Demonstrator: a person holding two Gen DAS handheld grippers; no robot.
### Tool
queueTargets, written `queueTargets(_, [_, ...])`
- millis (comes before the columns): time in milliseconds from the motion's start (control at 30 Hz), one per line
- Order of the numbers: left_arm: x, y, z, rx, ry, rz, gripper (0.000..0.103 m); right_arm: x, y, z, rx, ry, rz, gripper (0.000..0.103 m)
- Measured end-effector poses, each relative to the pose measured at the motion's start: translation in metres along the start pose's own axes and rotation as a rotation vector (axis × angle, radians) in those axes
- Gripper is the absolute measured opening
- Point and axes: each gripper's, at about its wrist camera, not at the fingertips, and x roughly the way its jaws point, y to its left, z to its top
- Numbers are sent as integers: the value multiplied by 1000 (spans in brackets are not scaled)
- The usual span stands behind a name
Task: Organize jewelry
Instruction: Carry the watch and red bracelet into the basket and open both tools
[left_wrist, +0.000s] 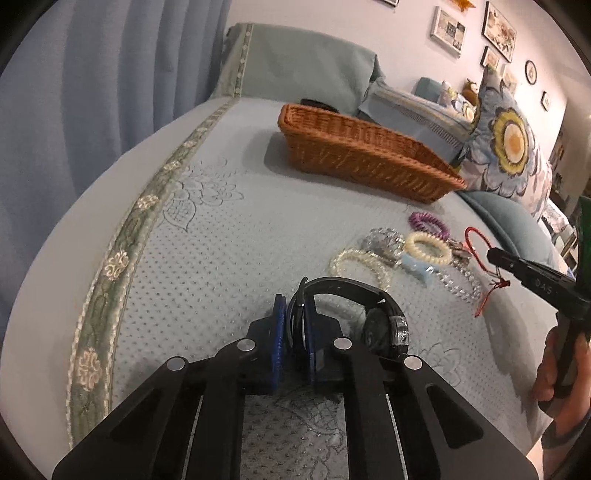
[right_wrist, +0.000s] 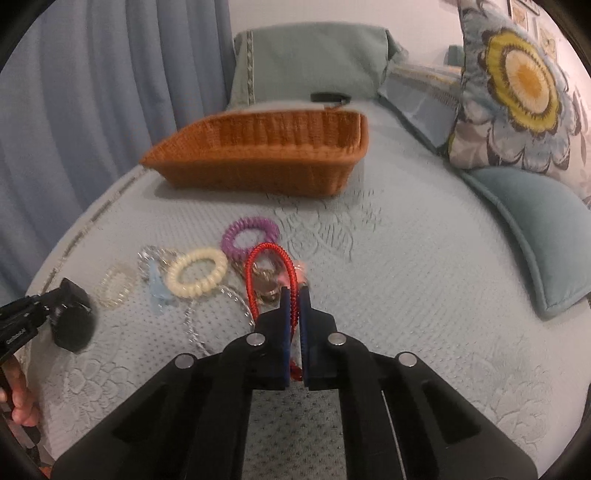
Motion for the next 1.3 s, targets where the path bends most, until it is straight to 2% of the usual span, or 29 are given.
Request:
queueTargets(200, [-12,-7,13,12,-57,-12,8,-22,1,23,2,-74,22,3])
queueTargets(367, [-19,-25,57,45,-129,-48,8,-25,5,66,-21,-130,21,3])
queueTargets(467, [-15,-43,100,70,-181,-70,8,-20,8,95,-28,-162,14,3])
queueTargets(633, [13,-66,165,77,-203,-122,8,15,4,156,-1,-153,18,3])
queueTargets(767, [60,-80,200,88,-166,-101,8,63,-2,186,28,-73,36,3])
queueTargets(967, [125,-82,203,98,-74,-51,8,136,-8,188,62,94,9,3])
queueTargets(1133, [146,-68,190,93,-24,-46,13,151,-9,174,56,148,14,3])
queueTargets(1200, [145,-64,189,81,-14,-83,16,148,-11,173,71,153,27,5])
queueTargets(1233, [141,-64,188,82,-24,-85,17,146,-12,171,80,157,29,11])
queueTargets(1300, [130,-63,187,91,-40,-93,30,141,-14,171,90,151,30,28])
